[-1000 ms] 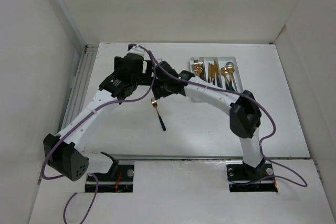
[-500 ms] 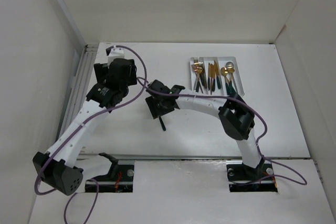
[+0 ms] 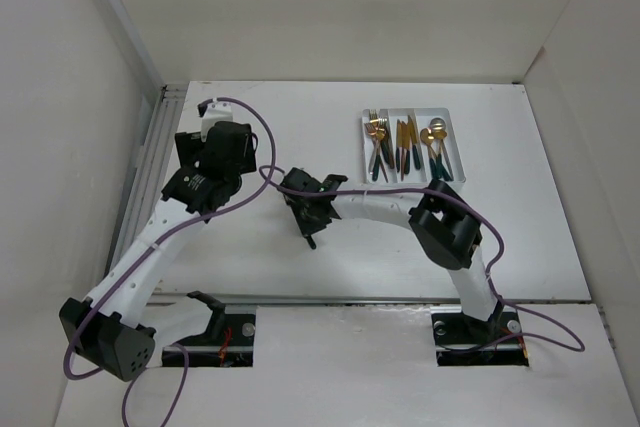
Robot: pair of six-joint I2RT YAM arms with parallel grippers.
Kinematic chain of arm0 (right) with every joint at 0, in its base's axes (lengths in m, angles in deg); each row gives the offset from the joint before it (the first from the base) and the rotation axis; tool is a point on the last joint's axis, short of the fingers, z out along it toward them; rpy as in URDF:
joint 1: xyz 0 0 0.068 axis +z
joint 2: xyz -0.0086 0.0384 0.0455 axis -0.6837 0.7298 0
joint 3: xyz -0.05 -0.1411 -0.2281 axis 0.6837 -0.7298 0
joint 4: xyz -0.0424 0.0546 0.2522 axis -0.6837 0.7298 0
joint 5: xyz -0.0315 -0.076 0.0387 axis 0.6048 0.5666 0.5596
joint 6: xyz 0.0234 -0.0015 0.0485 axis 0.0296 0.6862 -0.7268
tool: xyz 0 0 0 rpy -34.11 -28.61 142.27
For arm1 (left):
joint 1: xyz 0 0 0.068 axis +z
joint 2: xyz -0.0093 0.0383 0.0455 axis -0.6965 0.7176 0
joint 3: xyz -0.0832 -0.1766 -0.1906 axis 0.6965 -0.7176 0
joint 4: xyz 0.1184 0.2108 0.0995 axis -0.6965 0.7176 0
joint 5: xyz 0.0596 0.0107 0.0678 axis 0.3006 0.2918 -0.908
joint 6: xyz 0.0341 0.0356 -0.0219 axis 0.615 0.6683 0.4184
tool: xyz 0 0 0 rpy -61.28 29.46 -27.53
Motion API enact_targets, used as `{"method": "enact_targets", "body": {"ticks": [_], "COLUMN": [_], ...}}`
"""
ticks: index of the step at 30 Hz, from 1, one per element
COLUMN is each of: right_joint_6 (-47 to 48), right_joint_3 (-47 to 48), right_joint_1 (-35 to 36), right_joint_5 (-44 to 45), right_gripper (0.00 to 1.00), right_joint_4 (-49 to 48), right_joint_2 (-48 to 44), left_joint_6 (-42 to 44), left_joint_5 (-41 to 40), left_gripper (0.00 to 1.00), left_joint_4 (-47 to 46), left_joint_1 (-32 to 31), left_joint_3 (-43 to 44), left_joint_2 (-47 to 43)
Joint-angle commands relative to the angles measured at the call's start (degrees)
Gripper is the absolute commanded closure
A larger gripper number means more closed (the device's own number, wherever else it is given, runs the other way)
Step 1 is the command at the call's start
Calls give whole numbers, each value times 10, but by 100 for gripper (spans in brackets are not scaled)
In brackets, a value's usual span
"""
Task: Sort the eating utensils into containers
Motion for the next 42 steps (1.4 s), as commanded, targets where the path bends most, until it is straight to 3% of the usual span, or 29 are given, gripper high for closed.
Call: {"method": "enact_targets", "body": {"ticks": [1,8,14,27,35,42], "right_joint_6": [-12,-12,18,133,121,98], "right_joint_3": [3,31,88,210,189,125], "right_joint_1": [4,-17,-96,-304,-332,-337], "right_joint_5": [27,60,60,68,57,42], "right_gripper": [100,100,100,100,100,100], "right_joint_4": [-4,-4,-4,21,16,-4], "right_joint_2": [17,-44,-91,-2,48,19], "left_joint_6": [9,23,17,17,22,22], "left_joint_5": [12,47,26,48,67,72], "left_gripper": [0,0,0,0,0,0], "left_joint_4": [-7,-13,-13,-13,-13,-13], "left_joint_1": [2,2,2,14,29,40], "left_joint_3": [-8,-13,-2,-2,8,13], "left_joint_2": [-14,-14,-9,13,43,55]}}
